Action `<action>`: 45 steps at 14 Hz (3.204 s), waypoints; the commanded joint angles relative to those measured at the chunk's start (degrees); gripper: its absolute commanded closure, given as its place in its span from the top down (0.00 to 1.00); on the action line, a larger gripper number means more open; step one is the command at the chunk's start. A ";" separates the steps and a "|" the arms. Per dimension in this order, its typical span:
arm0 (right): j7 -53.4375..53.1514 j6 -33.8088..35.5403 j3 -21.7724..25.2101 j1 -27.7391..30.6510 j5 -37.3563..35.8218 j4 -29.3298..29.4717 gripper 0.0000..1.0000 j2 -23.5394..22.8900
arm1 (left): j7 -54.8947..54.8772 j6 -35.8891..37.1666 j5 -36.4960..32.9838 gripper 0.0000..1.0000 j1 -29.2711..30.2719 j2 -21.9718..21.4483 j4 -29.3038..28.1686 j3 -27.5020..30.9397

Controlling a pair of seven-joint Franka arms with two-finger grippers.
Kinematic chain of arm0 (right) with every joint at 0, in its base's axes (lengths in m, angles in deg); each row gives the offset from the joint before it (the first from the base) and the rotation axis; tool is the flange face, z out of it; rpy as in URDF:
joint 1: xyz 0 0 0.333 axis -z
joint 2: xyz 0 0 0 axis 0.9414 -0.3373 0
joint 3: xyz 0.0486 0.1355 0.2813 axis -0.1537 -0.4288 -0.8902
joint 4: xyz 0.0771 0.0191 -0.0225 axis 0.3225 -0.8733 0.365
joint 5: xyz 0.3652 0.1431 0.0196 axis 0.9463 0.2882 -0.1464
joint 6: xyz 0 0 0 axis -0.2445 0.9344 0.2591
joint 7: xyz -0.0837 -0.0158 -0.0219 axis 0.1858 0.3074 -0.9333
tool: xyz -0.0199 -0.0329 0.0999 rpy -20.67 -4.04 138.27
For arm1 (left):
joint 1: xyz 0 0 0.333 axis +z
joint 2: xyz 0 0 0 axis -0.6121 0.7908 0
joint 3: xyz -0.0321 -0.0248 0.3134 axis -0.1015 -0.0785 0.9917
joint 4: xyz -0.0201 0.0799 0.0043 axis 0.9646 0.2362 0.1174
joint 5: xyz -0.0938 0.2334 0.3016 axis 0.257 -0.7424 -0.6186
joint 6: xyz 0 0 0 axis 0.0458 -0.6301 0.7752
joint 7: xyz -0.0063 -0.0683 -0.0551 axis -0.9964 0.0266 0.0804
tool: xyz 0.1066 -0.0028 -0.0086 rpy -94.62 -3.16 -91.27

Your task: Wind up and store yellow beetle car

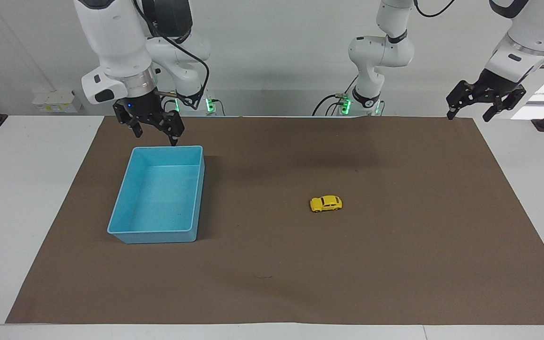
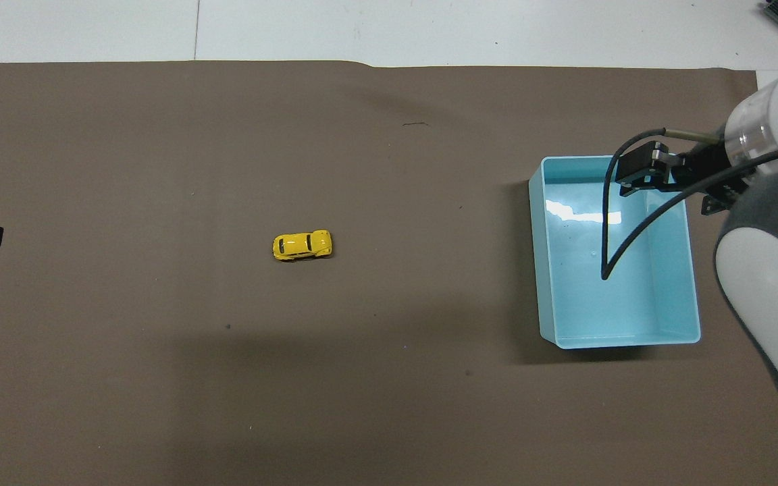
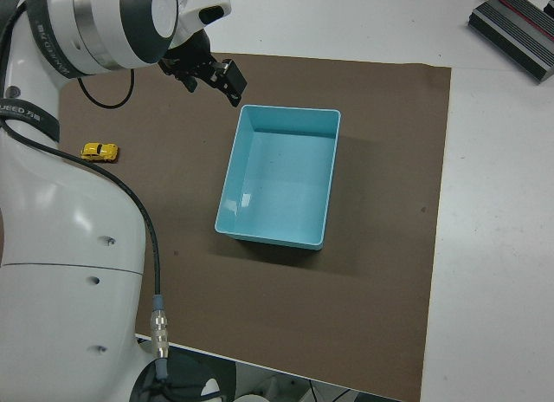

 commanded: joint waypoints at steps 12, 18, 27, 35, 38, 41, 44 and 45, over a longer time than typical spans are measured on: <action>10.03 2.24 -1.43 4.28 1.38 -1.90 1.00 5.27 | 0.13 0.61 -1.18 1.00 1.19 -1.28 -1.48 -0.88; 9.16 1.72 -0.90 4.72 4.00 -1.99 1.00 5.19 | 0.04 0.79 -1.18 1.00 1.28 -1.37 -1.48 -0.88; 5.99 -0.75 -0.72 5.77 7.09 -1.99 1.00 5.10 | -1.18 0.09 -1.10 1.00 0.93 -1.19 -1.57 -1.32; 8.62 -2.07 -0.63 9.02 6.04 -1.90 1.00 5.62 | -13.74 0.35 -0.48 1.00 -0.13 -1.28 -2.18 -1.93; 22.72 -0.40 3.29 9.21 5.60 -1.90 1.00 6.41 | -18.22 0.52 -0.31 1.00 -2.06 -1.28 -2.88 -1.93; 25.59 0.22 5.96 8.59 5.61 -1.82 1.00 6.59 | -25.59 -0.09 0.66 1.00 -3.12 -0.85 -3.68 -1.93; 25.59 1.89 6.04 8.68 6.04 -2.08 1.00 7.38 | -32.36 -3.24 2.68 1.00 -3.56 -0.23 -5.51 -1.84; 25.42 1.89 6.13 8.68 6.56 -2.08 1.00 7.38 | -35.35 -4.91 3.12 1.00 -3.99 -0.23 -6.65 -1.84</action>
